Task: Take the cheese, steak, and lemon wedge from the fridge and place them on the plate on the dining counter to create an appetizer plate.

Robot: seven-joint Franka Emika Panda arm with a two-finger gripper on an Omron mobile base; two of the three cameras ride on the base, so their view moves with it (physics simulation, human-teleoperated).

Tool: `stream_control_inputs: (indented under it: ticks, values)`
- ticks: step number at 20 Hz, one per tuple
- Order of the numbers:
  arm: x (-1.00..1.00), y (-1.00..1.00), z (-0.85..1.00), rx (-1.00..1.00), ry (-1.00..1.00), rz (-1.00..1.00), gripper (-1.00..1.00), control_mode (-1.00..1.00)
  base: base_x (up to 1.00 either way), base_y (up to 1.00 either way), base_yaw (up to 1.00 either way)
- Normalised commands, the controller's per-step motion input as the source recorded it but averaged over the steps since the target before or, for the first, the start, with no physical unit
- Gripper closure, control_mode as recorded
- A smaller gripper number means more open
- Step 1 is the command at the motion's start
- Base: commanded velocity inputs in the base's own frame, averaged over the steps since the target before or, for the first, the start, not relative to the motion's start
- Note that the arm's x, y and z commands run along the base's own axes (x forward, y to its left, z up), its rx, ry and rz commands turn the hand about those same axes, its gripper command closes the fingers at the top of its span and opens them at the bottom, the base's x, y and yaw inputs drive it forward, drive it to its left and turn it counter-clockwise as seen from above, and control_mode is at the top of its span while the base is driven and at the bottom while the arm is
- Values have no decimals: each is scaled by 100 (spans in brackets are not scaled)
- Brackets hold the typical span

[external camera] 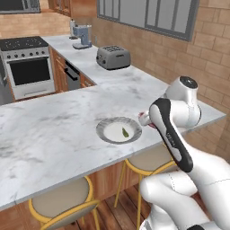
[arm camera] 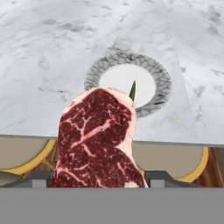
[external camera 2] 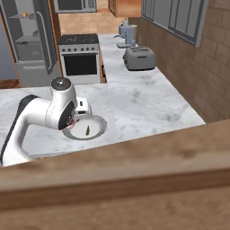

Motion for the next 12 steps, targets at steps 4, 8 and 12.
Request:
stream_control_inputs:
  ticks: [4,8,12]
  values:
    - [51,-7,-43,-1,0,0,100,-100,0,0,0]
    - [52,-9,-47,-2,0,0,100,-100,0,0,0]
    - [57,-8,-40,-1,1,1,100,-100,0,0,0]
